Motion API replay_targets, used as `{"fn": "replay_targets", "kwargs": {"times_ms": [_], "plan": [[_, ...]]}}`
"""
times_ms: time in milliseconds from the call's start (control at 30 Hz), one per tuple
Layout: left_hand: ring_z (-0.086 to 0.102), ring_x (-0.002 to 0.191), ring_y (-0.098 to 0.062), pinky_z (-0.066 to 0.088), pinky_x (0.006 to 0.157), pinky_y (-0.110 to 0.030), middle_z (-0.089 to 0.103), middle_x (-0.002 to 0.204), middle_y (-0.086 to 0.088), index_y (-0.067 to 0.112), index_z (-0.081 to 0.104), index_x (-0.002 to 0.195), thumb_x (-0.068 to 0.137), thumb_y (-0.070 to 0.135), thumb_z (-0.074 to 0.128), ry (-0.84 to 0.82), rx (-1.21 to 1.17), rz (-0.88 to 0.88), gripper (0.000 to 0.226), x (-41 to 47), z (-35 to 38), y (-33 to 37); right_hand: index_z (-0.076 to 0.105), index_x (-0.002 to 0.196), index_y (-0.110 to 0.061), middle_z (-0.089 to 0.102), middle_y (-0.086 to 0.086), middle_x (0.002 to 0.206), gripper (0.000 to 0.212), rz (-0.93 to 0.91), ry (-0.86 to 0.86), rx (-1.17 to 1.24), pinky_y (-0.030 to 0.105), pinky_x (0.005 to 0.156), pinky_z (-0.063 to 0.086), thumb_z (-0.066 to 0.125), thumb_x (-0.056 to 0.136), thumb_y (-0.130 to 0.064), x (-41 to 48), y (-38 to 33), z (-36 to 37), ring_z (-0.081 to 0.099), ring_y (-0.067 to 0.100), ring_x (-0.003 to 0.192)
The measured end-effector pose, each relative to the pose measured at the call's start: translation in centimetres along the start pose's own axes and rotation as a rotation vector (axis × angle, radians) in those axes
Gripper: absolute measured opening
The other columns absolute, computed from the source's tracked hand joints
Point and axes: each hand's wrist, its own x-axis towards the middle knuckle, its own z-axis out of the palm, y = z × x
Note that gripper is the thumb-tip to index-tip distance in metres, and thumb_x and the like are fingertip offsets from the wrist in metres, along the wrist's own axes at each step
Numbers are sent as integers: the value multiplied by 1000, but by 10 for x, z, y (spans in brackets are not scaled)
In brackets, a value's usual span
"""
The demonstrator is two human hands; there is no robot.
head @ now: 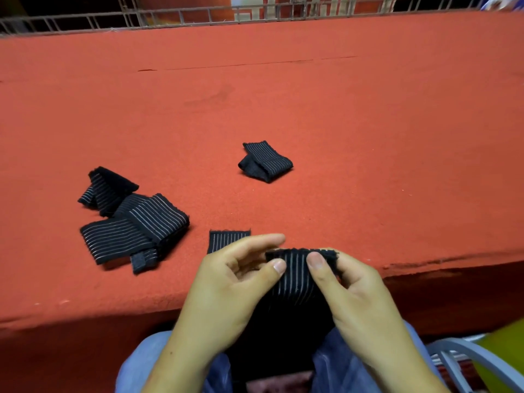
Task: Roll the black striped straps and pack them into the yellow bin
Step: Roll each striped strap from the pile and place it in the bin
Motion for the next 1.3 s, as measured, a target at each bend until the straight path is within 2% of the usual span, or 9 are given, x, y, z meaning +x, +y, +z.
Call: {"fn": "replay_targets", "kwargs": {"times_ms": [100, 233, 400, 500, 567, 867, 967, 1133, 1300], "plan": [[75, 95, -6, 52, 82, -12, 81, 100, 5, 25, 81, 99, 86, 1, 75, 24, -29, 14, 28, 1, -2, 1, 80, 94, -38, 75, -17, 104, 19, -86, 51, -226, 36, 98, 50, 66, 87, -49, 2, 1, -7, 68, 8, 108], [74, 102, -9, 54, 86, -18, 80, 106, 0, 29, 79, 109, 80, 21, 72, 8, -153, -34, 31, 1, -2, -1, 82, 98, -33, 79, -18, 100, 17, -77, 12, -98, 28, 95, 55, 70, 95, -21, 2, -6, -9, 73, 3, 102], [74, 81, -4, 53, 69, -13, 81, 90, -2, 32, 82, 96, 77, 22, 71, -20, -251, -60, 24, -3, 5, 8, 75, 103, -42, 80, -12, 82, 10, -124, 98, -79, 56, 111, 46, 71, 94, -40, -2, -16, -8, 73, -1, 77], [67, 65, 2, 48, 59, -10, 78, 76, 2, 21, 83, 89, 73, 25, 73, 48, -258, -27, 19, -3, 7, 13, 77, 106, -31, 79, 14, 82, 24, -81, 52, 69, 60, 81, 58, 68, 94, -51, -2, -23, -10, 73, 18, 80], [67, 67, 1, 49, 61, -10, 78, 81, 4, 23, 82, 94, 73, 30, 72, 58, -225, 9, 23, -2, 7, 17, 77, 109, -25, 78, 22, 89, 29, -25, 5, 136, 67, 82, 55, 66, 97, -48, 0, -25, -12, 76, 40, 89], [74, 98, -3, 52, 84, -14, 80, 100, 12, 43, 81, 97, 89, 9, 71, 72, -29, 53, 37, -1, 5, 9, 78, 103, -29, 78, 17, 88, 23, 147, -71, 412, 26, 68, 59, 61, 93, -17, 1, -18, -3, 74, 22, 78], [75, 96, -5, 52, 83, -16, 81, 98, 8, 40, 82, 90, 90, 1, 70, 88, -45, 14, 40, 0, 5, 7, 79, 101, -27, 78, 11, 91, 27, 179, -92, 431, 22, 69, 57, 58, 98, -12, -1, -17, -4, 73, 16, 82], [76, 101, -10, 55, 92, -27, 81, 98, 6, 30, 84, 91, 88, -6, 69, 86, -49, -16, 39, 0, 5, 4, 80, 101, -25, 79, 4, 96, 17, 151, -94, 361, 22, 77, 53, 79, 87, -34, -2, -18, -4, 72, 11, 88], [74, 107, -17, 57, 85, -26, 80, 107, 1, 28, 83, 97, 97, -2, 57, 7, -108, -75, 40, -1, 5, 2, 80, 94, -20, 78, 6, 87, 13, 142, -63, 389, 18, 64, 53, 71, 85, -16, 1, -17, -5, 70, 11, 76]]}}
